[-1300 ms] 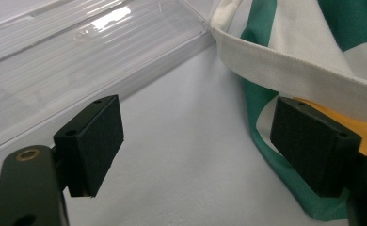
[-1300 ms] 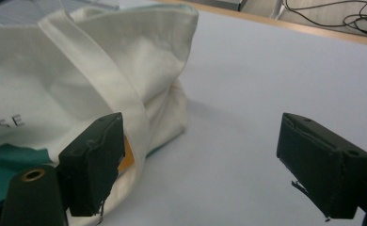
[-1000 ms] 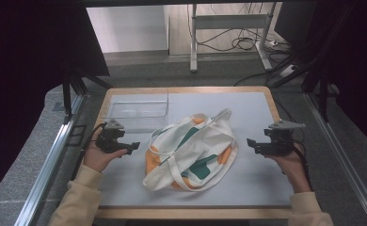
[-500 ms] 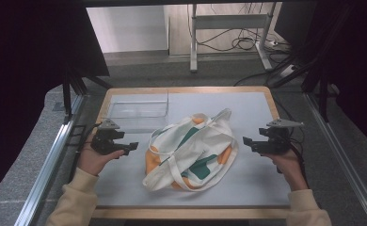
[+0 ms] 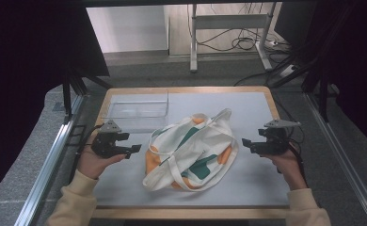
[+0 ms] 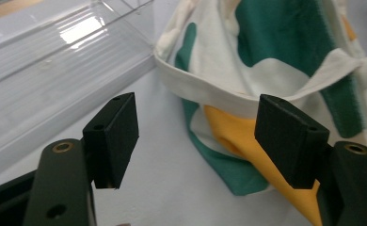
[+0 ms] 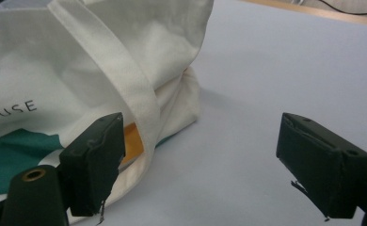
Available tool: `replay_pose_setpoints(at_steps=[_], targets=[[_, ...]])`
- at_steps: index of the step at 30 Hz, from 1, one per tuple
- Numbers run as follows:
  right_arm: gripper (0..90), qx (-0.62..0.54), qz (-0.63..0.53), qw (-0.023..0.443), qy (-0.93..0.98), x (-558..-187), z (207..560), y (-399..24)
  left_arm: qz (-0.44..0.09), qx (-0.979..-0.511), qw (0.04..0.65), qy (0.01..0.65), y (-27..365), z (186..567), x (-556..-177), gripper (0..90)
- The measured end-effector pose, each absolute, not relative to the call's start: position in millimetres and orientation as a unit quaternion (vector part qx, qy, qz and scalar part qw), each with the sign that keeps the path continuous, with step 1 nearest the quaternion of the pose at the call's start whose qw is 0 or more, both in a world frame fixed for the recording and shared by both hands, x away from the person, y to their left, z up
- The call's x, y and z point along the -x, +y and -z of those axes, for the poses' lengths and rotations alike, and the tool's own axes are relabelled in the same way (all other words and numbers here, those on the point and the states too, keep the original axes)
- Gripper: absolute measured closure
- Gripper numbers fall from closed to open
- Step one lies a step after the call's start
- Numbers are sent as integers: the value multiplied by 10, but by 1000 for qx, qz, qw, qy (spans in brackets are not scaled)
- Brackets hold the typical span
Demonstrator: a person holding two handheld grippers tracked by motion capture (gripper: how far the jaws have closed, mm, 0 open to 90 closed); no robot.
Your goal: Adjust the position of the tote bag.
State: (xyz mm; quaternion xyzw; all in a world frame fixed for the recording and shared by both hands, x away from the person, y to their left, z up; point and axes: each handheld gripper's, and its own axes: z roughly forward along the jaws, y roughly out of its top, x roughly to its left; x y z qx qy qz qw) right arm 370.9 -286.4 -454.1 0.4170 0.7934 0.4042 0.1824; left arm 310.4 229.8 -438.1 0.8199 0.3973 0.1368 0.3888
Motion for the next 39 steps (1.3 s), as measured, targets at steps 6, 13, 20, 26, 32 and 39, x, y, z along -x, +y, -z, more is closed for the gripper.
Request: replay_pose_setpoints(at_steps=[6, 13, 20, 26, 32, 39], targets=[[158, -413, -394, 185, 800, -3709, 4562, -2815, -126, -822, 389, 396, 2254, 4385, -3085, 306], [157, -411, -392, 189, 801, -3705, 4565, -2811, -125, -831, 390, 377, 2175, 4329, -3018, 305], [156, -412, -391, 194, 800, -3704, 4556, -2812, -118, -838, 390, 363, 2092, 4314, -2977, 302], [156, -408, -389, 194, 803, -3692, 4559, -2796, -120, -840, 390, 357, 2056, 4284, -2926, 302], [156, -408, -386, 194, 804, -3696, 4569, -2789, -119, -847, 388, 344, 1984, 4251, -2875, 302], [156, -406, -383, 195, 806, -3696, 4576, -2784, -98, -858, 385, 324, 1879, 4223, -2802, 303]])
